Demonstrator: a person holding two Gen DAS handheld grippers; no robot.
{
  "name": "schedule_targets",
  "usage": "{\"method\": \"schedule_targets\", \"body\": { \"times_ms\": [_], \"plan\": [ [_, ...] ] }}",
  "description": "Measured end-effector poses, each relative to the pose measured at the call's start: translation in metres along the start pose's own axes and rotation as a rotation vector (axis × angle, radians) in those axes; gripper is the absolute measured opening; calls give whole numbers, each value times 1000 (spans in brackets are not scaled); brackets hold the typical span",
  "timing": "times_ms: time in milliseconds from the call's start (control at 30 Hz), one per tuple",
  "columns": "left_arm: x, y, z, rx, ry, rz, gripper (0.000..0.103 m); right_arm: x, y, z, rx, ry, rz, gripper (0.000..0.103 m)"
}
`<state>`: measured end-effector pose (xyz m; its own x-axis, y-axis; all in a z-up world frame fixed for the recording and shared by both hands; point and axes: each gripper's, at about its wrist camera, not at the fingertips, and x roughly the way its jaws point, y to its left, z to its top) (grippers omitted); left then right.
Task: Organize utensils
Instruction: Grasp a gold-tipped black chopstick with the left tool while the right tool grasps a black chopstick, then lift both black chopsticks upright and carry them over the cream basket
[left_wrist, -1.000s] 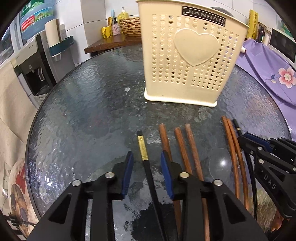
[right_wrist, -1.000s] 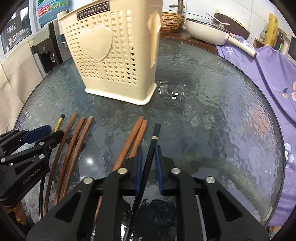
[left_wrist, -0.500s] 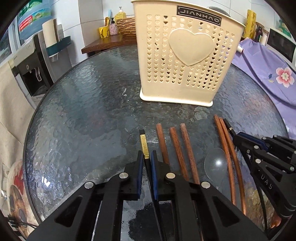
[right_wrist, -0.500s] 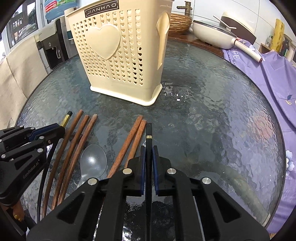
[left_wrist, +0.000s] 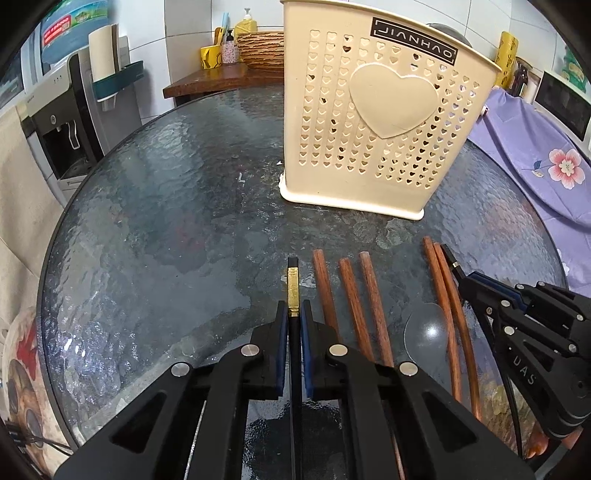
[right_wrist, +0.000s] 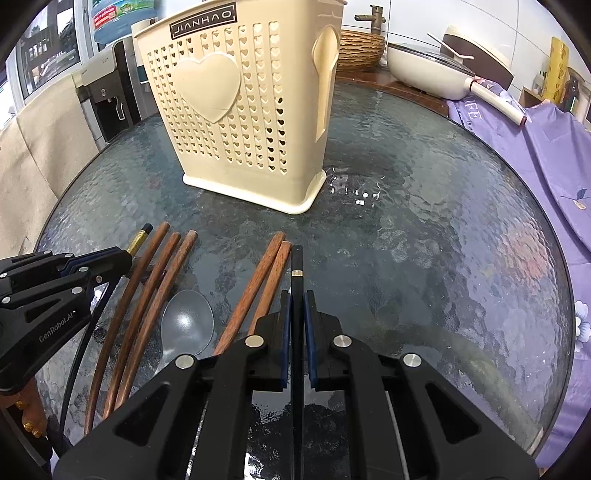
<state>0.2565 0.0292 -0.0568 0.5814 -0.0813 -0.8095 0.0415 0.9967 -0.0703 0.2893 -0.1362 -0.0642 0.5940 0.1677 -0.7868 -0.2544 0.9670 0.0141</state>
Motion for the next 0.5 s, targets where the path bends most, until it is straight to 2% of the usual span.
{"method": "schedule_targets", "body": {
  "times_ms": [267,500],
  "plan": [
    [-10,7,7,-21,-43,-3,7,-7,-6,1,24,-36,19,8],
    [-37,7,17,-21,-112,-29,7,-35,-11,9,42,-121,78,8]
  ]
}}
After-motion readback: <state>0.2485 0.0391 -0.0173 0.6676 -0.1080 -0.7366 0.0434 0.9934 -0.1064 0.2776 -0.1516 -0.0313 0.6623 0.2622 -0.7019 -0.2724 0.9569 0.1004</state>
